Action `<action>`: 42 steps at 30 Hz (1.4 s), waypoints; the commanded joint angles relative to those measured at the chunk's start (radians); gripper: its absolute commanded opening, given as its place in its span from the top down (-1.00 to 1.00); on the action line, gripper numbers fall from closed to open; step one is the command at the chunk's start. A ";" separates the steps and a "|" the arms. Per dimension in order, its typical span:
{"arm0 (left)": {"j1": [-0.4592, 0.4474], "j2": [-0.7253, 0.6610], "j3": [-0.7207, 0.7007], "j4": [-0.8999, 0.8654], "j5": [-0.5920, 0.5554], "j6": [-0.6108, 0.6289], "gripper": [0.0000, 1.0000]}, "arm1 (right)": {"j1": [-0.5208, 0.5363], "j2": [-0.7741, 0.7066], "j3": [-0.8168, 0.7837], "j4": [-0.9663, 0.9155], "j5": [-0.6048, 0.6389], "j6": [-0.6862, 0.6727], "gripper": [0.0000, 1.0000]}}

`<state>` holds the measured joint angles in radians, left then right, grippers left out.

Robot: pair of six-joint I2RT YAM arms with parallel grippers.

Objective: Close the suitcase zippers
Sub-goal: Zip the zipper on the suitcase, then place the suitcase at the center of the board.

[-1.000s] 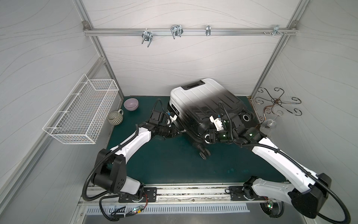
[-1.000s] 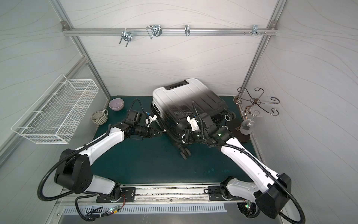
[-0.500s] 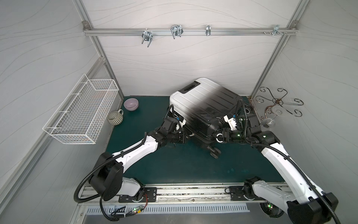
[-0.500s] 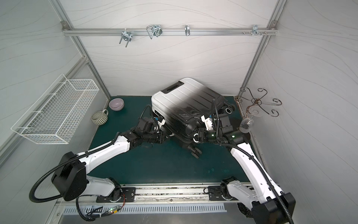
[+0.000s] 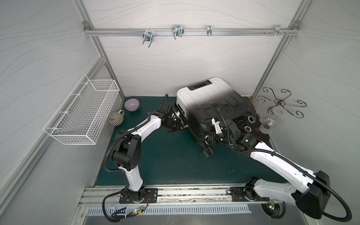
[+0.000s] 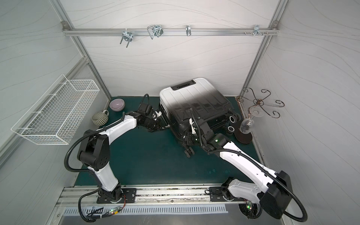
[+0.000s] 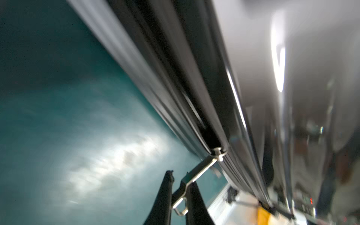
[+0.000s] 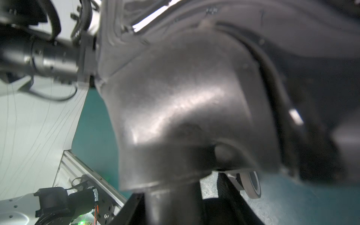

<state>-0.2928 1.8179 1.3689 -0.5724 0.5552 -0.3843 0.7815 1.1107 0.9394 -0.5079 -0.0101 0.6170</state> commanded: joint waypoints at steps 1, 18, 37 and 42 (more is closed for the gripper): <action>0.251 0.099 0.119 0.084 -0.748 -0.063 1.00 | 0.053 -0.070 -0.058 -0.735 -0.080 0.029 1.00; 0.453 -0.097 -0.114 0.097 -0.753 -0.022 1.00 | -0.415 -0.131 0.084 -0.850 -0.114 -0.131 1.00; 0.181 -0.548 -0.498 -0.041 -0.647 -0.099 1.00 | -0.697 0.310 0.384 -0.399 0.060 -0.071 1.00; -0.016 -0.655 -0.539 -0.098 -0.664 -0.198 1.00 | -0.748 0.475 0.517 -0.366 0.101 -0.078 1.00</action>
<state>-0.2493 1.2522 0.8623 -0.3847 0.0868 -0.5129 0.1688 1.4937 1.4254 -0.9173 -0.6090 0.2691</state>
